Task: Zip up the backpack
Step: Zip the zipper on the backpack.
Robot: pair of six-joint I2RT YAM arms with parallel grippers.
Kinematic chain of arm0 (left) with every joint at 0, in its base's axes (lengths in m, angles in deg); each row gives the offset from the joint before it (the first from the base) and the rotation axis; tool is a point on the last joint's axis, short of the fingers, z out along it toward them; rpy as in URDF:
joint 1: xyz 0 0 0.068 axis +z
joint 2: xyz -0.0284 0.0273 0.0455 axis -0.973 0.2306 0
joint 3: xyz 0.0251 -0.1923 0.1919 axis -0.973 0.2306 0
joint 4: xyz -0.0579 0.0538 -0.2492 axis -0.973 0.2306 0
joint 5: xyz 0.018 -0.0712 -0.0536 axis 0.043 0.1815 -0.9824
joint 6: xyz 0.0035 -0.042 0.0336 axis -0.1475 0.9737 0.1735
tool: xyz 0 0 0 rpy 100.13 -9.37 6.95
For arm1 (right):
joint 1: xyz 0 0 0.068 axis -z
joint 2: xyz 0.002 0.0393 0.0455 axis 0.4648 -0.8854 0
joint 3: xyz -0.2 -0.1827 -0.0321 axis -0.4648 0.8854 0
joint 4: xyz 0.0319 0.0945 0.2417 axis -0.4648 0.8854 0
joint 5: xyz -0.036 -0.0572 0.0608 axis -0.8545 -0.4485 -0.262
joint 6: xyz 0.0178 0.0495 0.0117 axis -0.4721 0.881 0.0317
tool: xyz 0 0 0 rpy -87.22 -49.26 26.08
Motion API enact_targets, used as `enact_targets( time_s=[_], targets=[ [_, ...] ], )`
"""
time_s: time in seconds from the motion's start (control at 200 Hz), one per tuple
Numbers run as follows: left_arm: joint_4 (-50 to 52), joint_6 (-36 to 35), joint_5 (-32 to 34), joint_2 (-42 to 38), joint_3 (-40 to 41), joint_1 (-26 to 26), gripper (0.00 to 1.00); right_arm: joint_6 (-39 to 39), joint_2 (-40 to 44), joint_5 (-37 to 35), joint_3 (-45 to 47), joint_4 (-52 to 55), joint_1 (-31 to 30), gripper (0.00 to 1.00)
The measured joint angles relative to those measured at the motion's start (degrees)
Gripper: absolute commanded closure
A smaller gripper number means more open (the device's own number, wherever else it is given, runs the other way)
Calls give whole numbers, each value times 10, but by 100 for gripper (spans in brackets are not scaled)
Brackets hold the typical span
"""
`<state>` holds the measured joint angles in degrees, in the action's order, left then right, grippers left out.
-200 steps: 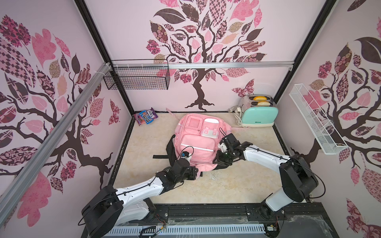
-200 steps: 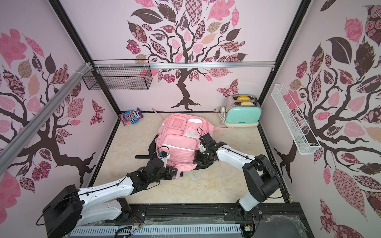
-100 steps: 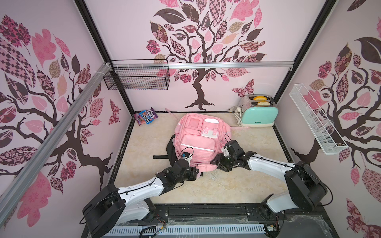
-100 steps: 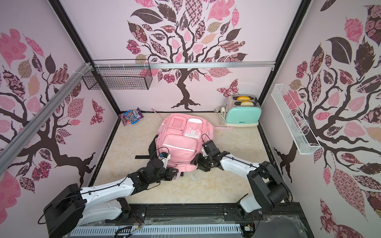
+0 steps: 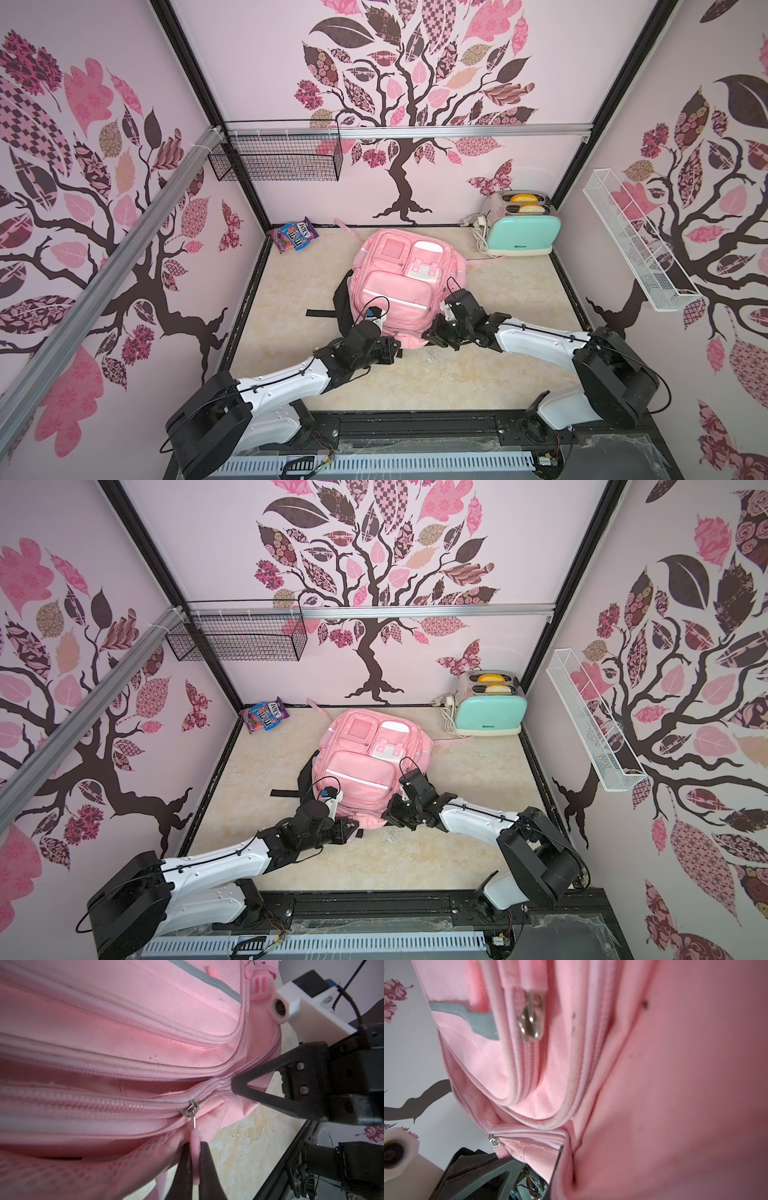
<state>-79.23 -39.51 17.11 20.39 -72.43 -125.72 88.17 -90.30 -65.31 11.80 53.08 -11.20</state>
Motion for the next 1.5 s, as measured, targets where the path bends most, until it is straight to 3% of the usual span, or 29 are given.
enact_targets(
  time_s=[0.535,1.0,1.135,1.296,1.351,1.501],
  targets=[
    [97,-1,58,-21,-41,-10,100,-202,0,-24,-112,195,18,100],
    [118,1,70,-21,-42,-11,100,-256,-40,0,-142,249,59,100],
    [79,3,52,-14,-22,-8,100,-225,-38,9,-125,221,63,84],
    [28,7,25,8,-5,-9,100,-149,-16,26,-56,133,70,58],
    [14,8,20,13,-3,-12,100,-120,-5,28,-33,101,72,45],
    [-8,11,10,21,0,-17,100,-44,23,31,16,19,72,38]
  ],
)
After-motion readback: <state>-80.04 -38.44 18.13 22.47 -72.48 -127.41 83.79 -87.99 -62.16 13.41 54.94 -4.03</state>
